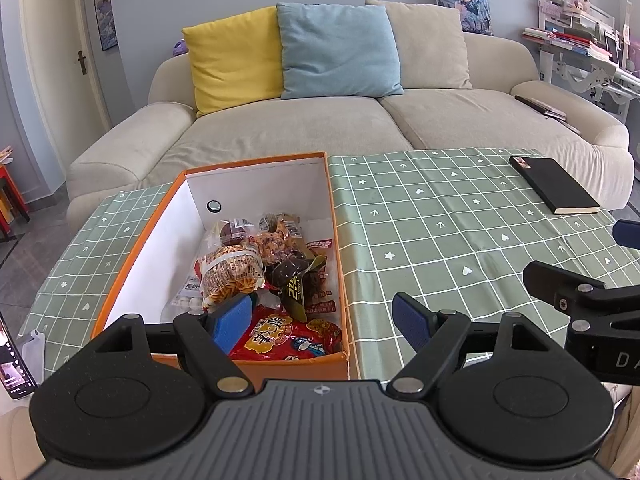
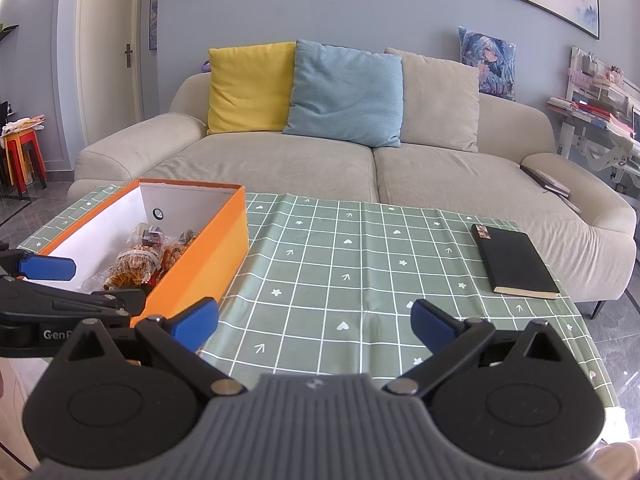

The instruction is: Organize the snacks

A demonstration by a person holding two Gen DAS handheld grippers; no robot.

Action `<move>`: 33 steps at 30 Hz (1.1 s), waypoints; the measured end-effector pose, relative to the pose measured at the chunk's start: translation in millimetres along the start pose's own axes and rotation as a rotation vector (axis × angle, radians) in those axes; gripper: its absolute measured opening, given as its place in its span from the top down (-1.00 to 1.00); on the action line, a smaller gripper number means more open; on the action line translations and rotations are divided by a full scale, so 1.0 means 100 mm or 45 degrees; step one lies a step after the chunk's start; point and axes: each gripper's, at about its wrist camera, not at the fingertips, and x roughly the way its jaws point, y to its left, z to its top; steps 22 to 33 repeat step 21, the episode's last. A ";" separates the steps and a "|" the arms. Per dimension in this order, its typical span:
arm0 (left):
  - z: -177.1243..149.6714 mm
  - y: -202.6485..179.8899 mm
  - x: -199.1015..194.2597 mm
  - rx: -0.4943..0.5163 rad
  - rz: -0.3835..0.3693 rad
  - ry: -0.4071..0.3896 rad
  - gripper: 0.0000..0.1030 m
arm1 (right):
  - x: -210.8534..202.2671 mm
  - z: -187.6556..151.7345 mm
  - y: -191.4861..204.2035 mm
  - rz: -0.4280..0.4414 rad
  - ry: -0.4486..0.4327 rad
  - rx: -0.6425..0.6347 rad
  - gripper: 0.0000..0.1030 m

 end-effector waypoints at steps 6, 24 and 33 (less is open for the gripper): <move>0.00 0.01 0.01 -0.002 0.001 0.006 -0.82 | 0.01 -0.01 0.01 0.000 0.005 0.000 -0.93; -0.02 0.00 0.00 0.002 -0.018 0.000 -0.82 | 0.05 -0.03 0.01 0.000 0.022 0.000 -0.93; -0.02 0.00 0.00 0.002 -0.018 0.000 -0.82 | 0.05 -0.03 0.01 0.000 0.022 0.000 -0.93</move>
